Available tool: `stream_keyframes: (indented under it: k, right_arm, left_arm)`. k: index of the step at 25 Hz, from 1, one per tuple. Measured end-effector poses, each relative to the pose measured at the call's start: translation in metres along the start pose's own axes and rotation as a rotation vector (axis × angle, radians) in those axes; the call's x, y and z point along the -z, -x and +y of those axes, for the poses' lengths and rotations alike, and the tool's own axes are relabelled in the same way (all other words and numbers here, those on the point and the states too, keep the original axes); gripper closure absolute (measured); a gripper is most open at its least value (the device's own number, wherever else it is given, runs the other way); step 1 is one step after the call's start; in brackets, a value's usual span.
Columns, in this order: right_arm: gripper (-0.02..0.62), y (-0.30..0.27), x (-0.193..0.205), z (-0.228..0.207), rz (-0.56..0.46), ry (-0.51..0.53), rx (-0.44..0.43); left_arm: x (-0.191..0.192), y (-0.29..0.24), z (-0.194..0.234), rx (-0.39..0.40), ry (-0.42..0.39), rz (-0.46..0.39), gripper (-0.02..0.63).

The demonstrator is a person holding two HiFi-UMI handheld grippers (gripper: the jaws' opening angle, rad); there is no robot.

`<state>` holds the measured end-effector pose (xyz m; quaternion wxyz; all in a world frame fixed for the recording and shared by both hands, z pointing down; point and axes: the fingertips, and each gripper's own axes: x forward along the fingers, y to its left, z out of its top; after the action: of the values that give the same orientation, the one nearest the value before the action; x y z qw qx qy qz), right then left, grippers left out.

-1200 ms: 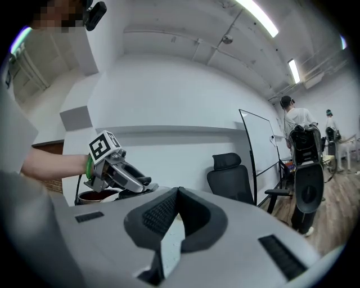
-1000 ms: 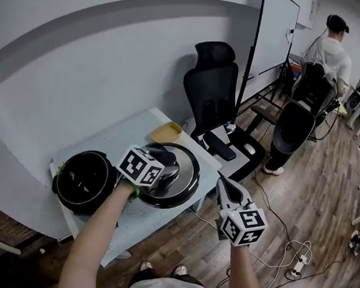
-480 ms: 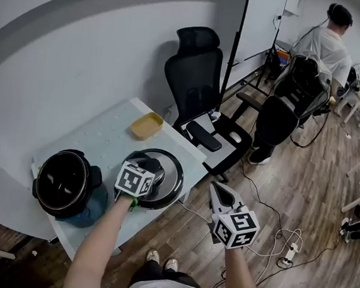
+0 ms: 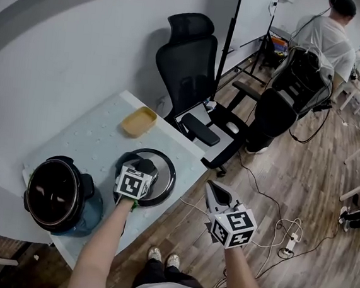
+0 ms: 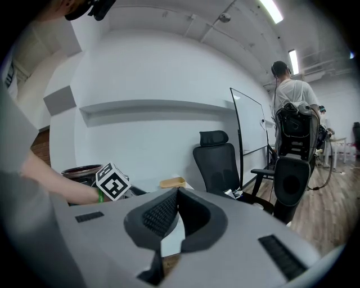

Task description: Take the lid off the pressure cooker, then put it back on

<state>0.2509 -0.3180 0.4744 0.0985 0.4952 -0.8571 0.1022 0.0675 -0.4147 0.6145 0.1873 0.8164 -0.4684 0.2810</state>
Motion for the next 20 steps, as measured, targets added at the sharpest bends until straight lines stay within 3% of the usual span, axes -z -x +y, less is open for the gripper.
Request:
stream_keyframes:
  k: [20]
  right_arm:
    - [0.595,-0.029,-0.003,0.012,0.019,-0.004,0.027]
  left_arm:
    - [0.008,-0.021,0.005,-0.013,-0.040,-0.017,0.328]
